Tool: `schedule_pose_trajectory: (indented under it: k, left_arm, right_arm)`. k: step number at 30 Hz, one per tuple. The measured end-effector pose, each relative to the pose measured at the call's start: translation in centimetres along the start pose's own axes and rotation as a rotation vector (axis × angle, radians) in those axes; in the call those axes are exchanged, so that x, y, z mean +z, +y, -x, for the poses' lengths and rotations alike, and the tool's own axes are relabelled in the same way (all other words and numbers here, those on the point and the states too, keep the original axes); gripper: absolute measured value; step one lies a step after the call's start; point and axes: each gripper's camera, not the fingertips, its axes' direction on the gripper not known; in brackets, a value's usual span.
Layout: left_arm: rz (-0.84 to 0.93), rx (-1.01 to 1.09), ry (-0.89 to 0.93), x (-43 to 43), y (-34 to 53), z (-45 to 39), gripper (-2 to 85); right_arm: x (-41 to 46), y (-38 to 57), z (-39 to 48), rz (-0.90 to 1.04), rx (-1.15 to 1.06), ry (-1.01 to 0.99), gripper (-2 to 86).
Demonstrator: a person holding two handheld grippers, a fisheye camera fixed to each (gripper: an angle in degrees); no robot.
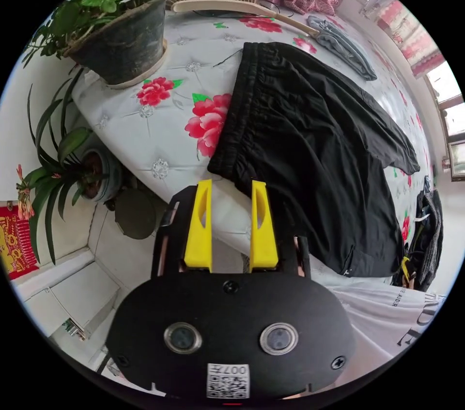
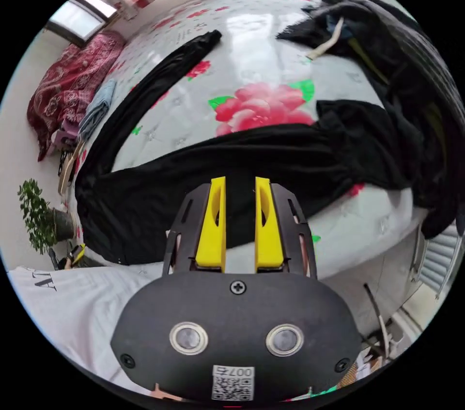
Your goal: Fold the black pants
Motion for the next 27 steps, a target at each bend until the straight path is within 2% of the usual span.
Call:
schedule_pose_trajectory:
  k: [4,8,10,12,14,16,20,25,27]
  left_arm:
    - [0.043,0.018,-0.019,2.0,0.3,0.2,12.1]
    - [0.02,0.006,-0.066,2.7,0.1,0.4,10.3]
    - [-0.001,0.02,-0.069,2.4,0.0,0.4,1.5]
    - [0.006,0.048,-0.061,2.6,-0.3,0.2,0.5]
    - [0.015,0.071,-0.061,2.5,-0.6,0.3,0.0]
    - [-0.006,0.045,0.037,2.1,-0.7,1.4,-0.4]
    - [-0.089,-0.022,0.181,0.0,0.0,4.4,-0.7]
    - [-0.227,-0.005,0.321,-5.7,2.2,8.6,-0.8]
    - [-0.274,0.01,0.353,-8.0,3.4,9.7,-0.8]
  right_arm:
    - [-0.3,5.9,-8.4,-0.076,0.308,-0.027,8.8]
    - [1.7,7.7,-12.3,-0.126,0.44,-0.085,8.6]
    - [3.4,7.3,-13.1,-0.164,0.46,-0.14,8.2]
    - [4.4,6.8,-13.2,-0.156,0.502,-0.121,6.9]
    - [4.9,6.4,-12.6,-0.185,0.47,-0.094,5.1]
    - [5.8,5.4,-11.8,-0.15,0.411,-0.225,2.7]
    - [4.8,4.6,-10.4,-0.179,0.308,-0.253,0.4]
    - [-2.6,6.7,-12.3,-0.406,0.228,-0.504,-0.2]
    - [-5.0,7.9,-12.2,-0.469,0.158,-0.515,-0.2]
